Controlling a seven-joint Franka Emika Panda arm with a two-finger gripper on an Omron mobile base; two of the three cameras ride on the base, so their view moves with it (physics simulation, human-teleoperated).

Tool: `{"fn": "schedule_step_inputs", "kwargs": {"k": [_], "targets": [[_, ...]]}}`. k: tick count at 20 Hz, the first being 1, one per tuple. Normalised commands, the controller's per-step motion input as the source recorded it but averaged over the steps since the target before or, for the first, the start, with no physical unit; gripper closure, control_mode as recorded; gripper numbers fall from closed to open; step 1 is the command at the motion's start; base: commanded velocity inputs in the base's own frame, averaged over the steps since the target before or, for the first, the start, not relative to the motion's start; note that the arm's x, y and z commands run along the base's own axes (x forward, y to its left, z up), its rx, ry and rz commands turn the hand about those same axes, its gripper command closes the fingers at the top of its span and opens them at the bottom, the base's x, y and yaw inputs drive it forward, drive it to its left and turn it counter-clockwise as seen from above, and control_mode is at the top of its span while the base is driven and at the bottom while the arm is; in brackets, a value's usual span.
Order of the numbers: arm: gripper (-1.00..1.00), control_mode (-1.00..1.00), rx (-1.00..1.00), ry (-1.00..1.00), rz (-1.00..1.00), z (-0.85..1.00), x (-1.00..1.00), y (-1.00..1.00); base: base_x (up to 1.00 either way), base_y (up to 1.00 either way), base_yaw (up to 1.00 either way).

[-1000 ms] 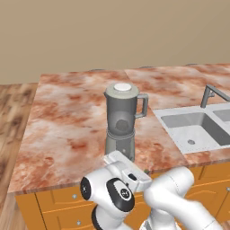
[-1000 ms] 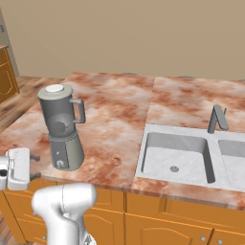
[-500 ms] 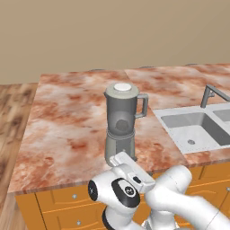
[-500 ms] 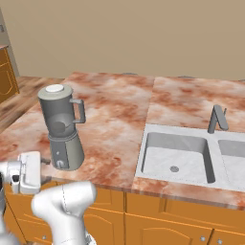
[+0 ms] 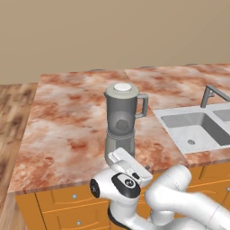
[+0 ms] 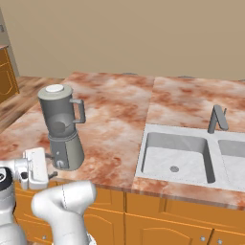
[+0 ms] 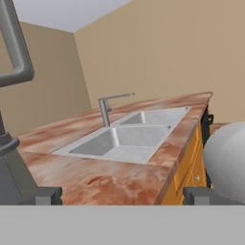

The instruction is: Open the blender lid, put the tangerine in the blender, close the lid, and start the blender.

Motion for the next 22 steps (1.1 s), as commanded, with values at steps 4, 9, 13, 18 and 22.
{"fn": "schedule_step_inputs", "kwargs": {"k": [4,9,13,18,22], "targets": [[-1.00,-1.00,0.00,-0.03,0.01,-0.17,0.27,0.02,0.00,0.00,0.00],[-1.00,-1.00,0.00,-0.02,0.04,-0.21,0.19,0.12,0.00,0.00,0.00],[-1.00,-1.00,0.00,-0.02,0.05,-0.23,0.20,0.08,0.00,0.00,0.00],[-1.00,-1.00,0.00,-0.02,0.05,-0.13,0.23,0.09,0.00,0.00,0.00],[-1.00,-1.00,0.00,0.00,0.04,-0.05,0.29,0.12,0.00,0.00,0.00]]}}
